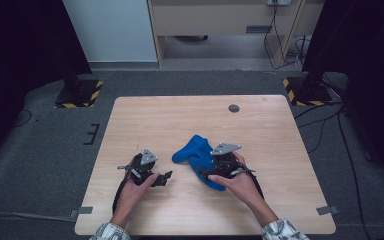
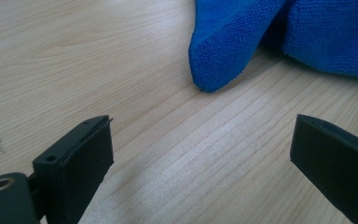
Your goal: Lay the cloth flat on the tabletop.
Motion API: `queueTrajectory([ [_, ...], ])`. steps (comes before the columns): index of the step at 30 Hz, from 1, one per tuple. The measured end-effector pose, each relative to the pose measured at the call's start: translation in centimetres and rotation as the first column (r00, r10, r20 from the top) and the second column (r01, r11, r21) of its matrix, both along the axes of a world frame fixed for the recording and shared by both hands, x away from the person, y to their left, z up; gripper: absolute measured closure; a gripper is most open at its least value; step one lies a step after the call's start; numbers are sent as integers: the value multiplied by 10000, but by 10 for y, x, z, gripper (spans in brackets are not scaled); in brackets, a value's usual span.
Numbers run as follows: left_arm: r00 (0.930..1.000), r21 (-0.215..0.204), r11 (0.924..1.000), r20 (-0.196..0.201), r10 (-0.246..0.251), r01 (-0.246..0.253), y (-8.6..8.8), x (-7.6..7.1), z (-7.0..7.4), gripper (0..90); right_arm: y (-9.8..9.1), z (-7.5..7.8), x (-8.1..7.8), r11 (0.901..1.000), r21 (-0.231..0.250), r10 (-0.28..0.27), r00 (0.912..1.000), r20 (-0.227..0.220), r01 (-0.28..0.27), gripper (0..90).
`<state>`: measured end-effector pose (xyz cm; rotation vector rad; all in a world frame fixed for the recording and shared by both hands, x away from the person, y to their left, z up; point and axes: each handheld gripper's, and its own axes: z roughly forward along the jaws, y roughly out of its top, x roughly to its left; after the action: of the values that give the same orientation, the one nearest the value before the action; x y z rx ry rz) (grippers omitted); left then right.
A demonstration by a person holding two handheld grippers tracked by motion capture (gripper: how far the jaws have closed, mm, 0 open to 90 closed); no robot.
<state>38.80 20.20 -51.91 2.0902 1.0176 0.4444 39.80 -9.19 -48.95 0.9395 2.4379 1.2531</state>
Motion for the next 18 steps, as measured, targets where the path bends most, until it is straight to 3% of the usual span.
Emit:
queueTrajectory([
  [1,10000,-51,10000,-4,14,-14,0,0,0,54,0,0,0,10000,0,0,10000,0,0,228],
  [3,10000,-75,10000,-11,54,-54,-1,1,0,64,-1,3,-6,9999,-60,-116,9992,371,118,347],
  [6,9999,-109,9999,0,116,-116,-2,0,0,76,1,4,-11,9998,-181,-24,9984,570,35,506],
  [10,9999,-245,9996,104,126,-123,-1,0,3,102,8,1,-13,9957,-886,-202,9965,812,274,561],
  [12,9998,-362,9992,60,166,-164,0,0,3,108,9,-3,-12,9915,-1209,-355,9948,949,470,677],
  [13,9998,-394,9991,52,185,-183,0,1,3,112,8,-6,-12,9896,-1335,-402,9946,954,528,806],
  [18,9998,-443,9989,-28,172,-173,0,2,2,141,-1,-6,-12,9930,-1042,-450,9945,946,549,859],
])
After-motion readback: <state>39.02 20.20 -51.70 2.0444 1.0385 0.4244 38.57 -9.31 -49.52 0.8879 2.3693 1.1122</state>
